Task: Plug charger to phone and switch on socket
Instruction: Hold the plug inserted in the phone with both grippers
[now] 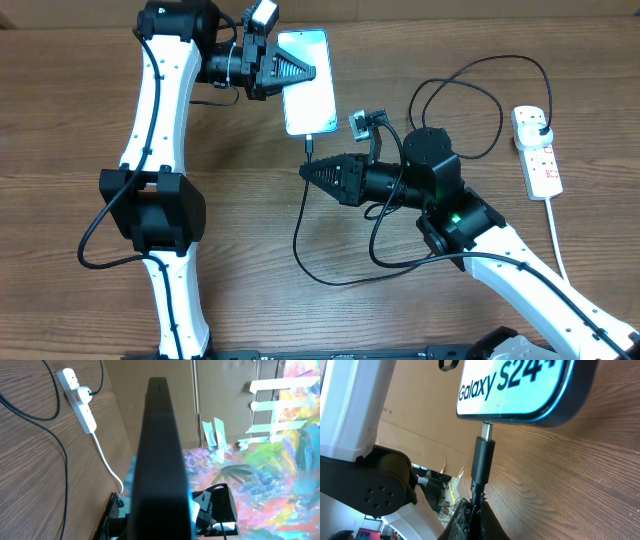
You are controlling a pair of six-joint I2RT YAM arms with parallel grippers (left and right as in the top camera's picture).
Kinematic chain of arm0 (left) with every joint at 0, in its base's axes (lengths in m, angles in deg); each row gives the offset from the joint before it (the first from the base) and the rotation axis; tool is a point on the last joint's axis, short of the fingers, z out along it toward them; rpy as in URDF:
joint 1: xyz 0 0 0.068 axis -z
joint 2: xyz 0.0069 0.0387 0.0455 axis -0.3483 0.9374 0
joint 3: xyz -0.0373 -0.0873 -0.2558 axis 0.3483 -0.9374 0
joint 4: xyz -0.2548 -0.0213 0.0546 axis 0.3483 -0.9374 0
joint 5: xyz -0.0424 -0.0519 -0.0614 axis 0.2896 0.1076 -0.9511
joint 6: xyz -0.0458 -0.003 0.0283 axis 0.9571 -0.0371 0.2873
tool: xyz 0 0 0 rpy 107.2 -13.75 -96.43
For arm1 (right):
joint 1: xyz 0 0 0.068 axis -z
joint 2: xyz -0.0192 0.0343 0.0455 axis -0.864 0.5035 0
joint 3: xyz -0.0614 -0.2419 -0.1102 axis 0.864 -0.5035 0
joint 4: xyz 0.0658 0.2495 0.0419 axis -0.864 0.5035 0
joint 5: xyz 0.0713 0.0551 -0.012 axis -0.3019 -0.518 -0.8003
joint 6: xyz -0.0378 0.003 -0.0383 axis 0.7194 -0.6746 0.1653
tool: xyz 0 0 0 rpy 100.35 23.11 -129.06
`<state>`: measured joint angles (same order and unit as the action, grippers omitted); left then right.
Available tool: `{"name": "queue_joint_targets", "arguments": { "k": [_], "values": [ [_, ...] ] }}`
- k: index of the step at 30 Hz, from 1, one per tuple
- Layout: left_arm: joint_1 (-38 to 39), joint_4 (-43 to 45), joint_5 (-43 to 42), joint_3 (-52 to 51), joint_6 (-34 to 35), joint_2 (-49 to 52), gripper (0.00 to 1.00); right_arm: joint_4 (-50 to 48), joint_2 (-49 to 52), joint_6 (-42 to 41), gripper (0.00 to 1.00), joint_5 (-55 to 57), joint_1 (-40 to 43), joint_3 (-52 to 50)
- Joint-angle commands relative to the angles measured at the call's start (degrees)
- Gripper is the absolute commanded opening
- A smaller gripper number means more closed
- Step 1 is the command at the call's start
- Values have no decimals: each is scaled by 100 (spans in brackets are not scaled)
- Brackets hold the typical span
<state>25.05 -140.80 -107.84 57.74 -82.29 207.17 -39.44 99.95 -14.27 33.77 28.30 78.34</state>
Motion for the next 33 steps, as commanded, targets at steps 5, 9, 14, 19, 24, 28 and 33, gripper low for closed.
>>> {"name": "queue_joint_targets", "arguments": {
  "k": [5, 9, 14, 19, 24, 28, 33],
  "values": [
    [24, -31, -173, 118, 39, -227, 4, -44, -26, -15, 4, 9, 133, -31],
    [24, -28, -173, 118, 37, -227, 4, -44, -26, -15, 4, 7, 133, -31],
    [17, -26, -170, 118, 37, -227, 4, -44, -26, -15, 4, 7, 133, -31],
    [17, -9, -166, 118, 22, -227, 4, -46, -26, -15, 4, -15, 133, -31],
    [17, -9, -160, 118, 13, -227, 4, -63, -26, -13, 4, -13, 133, -31],
    [17, -13, -59, 118, 15, -227, 4, -87, -26, -13, 4, -11, 133, -31],
    [17, -17, -57, 118, 15, -227, 4, -87, -26, -11, 4, -11, 136, -31]
  ]
}}
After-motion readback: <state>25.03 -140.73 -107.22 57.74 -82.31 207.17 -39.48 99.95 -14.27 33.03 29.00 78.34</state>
